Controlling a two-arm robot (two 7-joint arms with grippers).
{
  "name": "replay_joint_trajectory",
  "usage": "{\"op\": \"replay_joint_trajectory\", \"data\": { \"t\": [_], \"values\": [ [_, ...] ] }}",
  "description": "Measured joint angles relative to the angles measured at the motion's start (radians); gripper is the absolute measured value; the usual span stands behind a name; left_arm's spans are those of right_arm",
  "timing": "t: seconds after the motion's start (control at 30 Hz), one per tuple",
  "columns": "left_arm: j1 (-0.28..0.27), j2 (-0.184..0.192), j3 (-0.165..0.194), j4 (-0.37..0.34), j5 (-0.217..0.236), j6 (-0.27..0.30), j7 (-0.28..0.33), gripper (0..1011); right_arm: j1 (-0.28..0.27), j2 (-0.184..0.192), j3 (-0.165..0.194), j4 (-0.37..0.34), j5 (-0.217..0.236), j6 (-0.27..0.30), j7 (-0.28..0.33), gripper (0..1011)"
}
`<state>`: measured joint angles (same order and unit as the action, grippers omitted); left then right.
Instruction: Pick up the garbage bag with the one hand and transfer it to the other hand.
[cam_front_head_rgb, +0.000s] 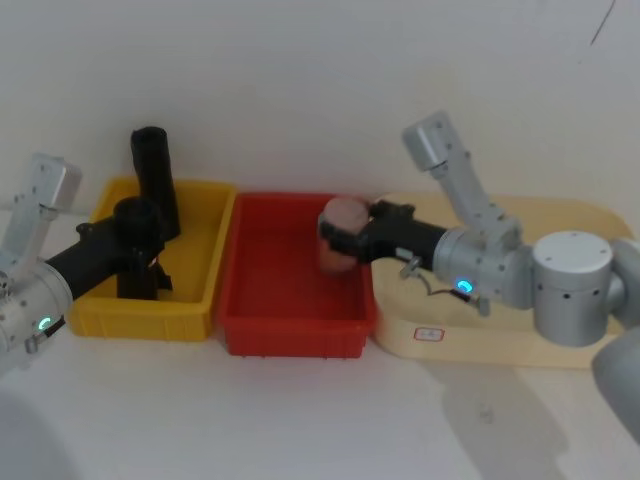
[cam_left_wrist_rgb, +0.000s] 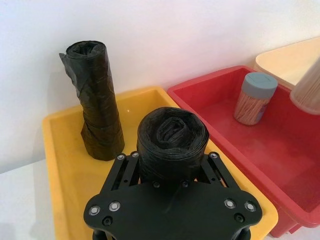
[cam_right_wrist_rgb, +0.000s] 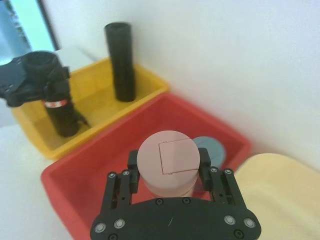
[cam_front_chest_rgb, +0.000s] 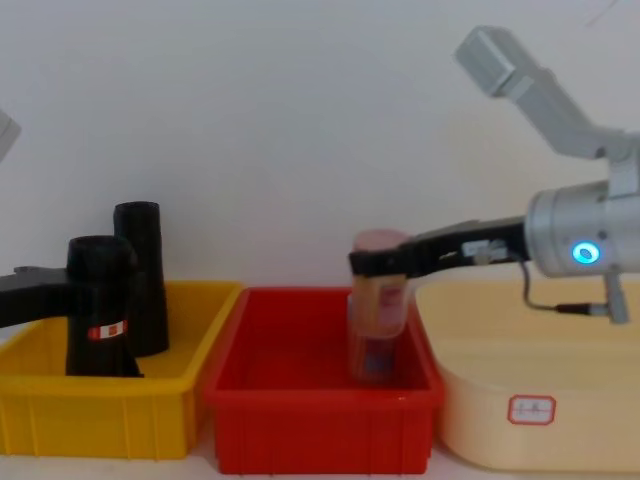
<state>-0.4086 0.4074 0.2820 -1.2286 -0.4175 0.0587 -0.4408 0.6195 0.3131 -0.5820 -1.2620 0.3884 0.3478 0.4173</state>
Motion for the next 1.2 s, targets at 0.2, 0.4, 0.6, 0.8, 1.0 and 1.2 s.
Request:
{"op": "replay_joint_trajectory", "data": {
  "t": [0.2, 0.4, 0.6, 0.8, 1.0, 1.2],
  "values": [
    [0.0, 0.0, 0.0, 0.0, 0.0, 0.0, 0.0, 400, -0.037, 0.033, 0.04, -0.083, -0.015, 0.018, -0.067, 666],
    [0.0, 0.0, 0.0, 0.0, 0.0, 0.0, 0.0, 400, -0.072, 0.06, 0.074, -0.143, -0.03, 0.041, -0.131, 666],
    [0.0, 0.0, 0.0, 0.0, 0.0, 0.0, 0.0, 400, -0.12, 0.088, 0.119, -0.198, -0.046, 0.073, -0.206, 666],
    [0.0, 0.0, 0.0, 0.0, 0.0, 0.0, 0.0, 400, -0.156, 0.103, 0.154, -0.223, -0.056, 0.097, -0.262, 666],
    [0.0, 0.0, 0.0, 0.0, 0.0, 0.0, 0.0, 400, -0.197, 0.116, 0.195, -0.238, -0.066, 0.126, -0.326, 814],
    [0.001, 0.001, -0.001, -0.003, 0.0, -0.006, 0.0, 400, -0.23, 0.126, 0.232, -0.242, -0.073, 0.15, -0.379, 960]
  ]
}}
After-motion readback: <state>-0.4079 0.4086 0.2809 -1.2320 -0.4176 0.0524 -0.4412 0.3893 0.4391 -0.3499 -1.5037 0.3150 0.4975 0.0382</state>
